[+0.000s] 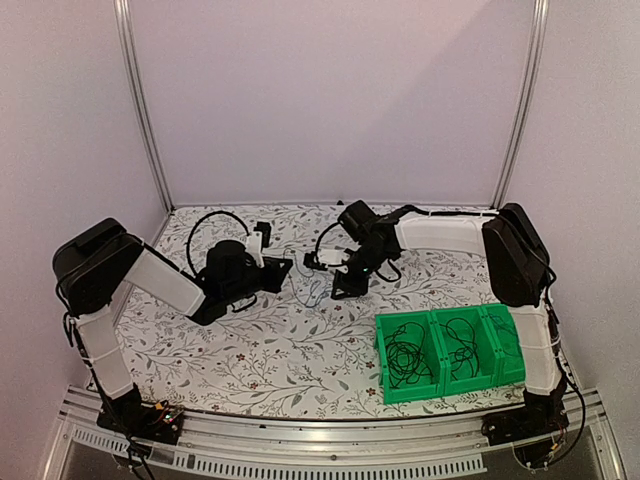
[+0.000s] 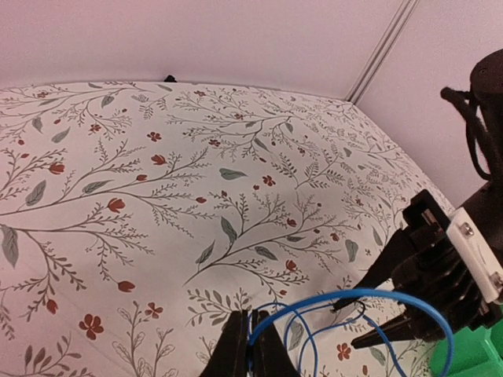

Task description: Untangle the cables

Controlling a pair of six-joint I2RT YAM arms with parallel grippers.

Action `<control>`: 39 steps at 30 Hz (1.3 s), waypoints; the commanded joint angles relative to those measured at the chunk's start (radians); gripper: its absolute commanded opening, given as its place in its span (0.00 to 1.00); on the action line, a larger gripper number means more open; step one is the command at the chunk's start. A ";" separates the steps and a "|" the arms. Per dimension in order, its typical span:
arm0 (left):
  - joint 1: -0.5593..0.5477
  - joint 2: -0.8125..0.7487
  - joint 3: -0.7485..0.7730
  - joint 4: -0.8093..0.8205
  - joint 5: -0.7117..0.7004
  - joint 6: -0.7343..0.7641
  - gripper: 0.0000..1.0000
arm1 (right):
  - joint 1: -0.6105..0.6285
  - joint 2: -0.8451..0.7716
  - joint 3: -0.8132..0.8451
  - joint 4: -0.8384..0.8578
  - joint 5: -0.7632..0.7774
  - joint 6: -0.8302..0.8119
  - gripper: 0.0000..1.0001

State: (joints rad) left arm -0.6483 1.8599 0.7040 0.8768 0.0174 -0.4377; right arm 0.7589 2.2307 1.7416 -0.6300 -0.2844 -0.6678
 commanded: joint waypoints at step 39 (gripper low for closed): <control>0.089 -0.038 -0.029 -0.032 0.008 -0.015 0.00 | 0.047 -0.043 0.048 -0.045 -0.261 0.089 0.36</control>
State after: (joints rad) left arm -0.5762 1.8565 0.6804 0.8474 0.0143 -0.4614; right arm 0.8398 2.3222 1.7802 -0.6781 -0.6319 -0.5201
